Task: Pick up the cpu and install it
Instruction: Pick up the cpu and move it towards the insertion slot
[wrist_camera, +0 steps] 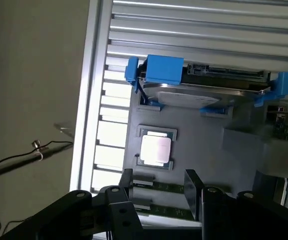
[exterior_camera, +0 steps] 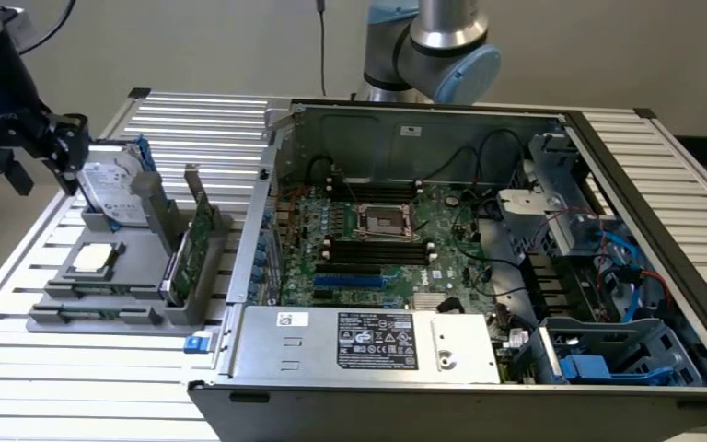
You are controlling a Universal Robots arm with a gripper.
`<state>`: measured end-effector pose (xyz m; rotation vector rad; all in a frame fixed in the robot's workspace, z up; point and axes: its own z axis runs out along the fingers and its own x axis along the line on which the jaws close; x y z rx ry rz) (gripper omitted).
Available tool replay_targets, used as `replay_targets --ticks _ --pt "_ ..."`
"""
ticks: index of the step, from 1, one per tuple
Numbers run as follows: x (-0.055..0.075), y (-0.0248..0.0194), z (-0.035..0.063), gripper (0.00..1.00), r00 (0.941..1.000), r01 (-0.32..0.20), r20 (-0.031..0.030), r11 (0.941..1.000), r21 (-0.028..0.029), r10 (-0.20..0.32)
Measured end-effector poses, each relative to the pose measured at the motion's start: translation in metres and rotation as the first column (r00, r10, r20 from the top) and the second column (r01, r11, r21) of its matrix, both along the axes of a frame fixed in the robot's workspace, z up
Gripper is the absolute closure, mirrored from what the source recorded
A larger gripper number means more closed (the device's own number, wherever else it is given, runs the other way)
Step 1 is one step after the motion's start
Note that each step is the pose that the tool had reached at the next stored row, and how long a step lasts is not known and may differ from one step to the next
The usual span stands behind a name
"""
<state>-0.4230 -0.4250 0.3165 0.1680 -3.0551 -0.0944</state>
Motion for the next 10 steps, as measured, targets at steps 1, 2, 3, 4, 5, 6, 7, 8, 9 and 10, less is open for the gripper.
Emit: replay_targets --ticks 1,2,3,4,5,6,7,8,9,10 --pt "0.0 -0.0006 -0.0015 0.46 1.0 -0.006 -0.0003 1.0 0.0001 0.006" --pt "0.0 -0.001 -0.003 0.46 0.9999 -0.01 -0.0005 0.9999 0.0001 0.01" --pt "0.0 -0.0013 -0.0044 0.46 0.9999 -0.014 -0.0005 0.9999 0.0001 0.014" --pt "0.0 -0.0015 -0.0055 0.46 0.9999 -0.017 -0.0006 0.9999 -0.0001 0.017" --pt "0.0 -0.0017 -0.0066 0.46 0.9998 -0.02 -0.0005 0.9998 -0.0003 0.02" --pt "0.0 -0.0019 -0.0076 0.46 0.9997 -0.023 -0.0005 0.9997 -0.0005 0.023" --pt "0.0 -0.0021 -0.0086 0.46 0.9997 -0.025 -0.0005 0.9997 -0.0009 0.025" --pt "0.0 -0.0024 -0.0095 0.46 0.9996 -0.027 -0.0005 0.9996 -0.0015 0.027" --pt "0.0 -0.0027 -0.0105 0.46 0.9996 -0.029 -0.0006 0.9996 -0.002 0.029" --pt "0.0 -0.0029 -0.0115 0.46 0.9996 -0.03 -0.0006 0.9995 -0.0026 0.03"
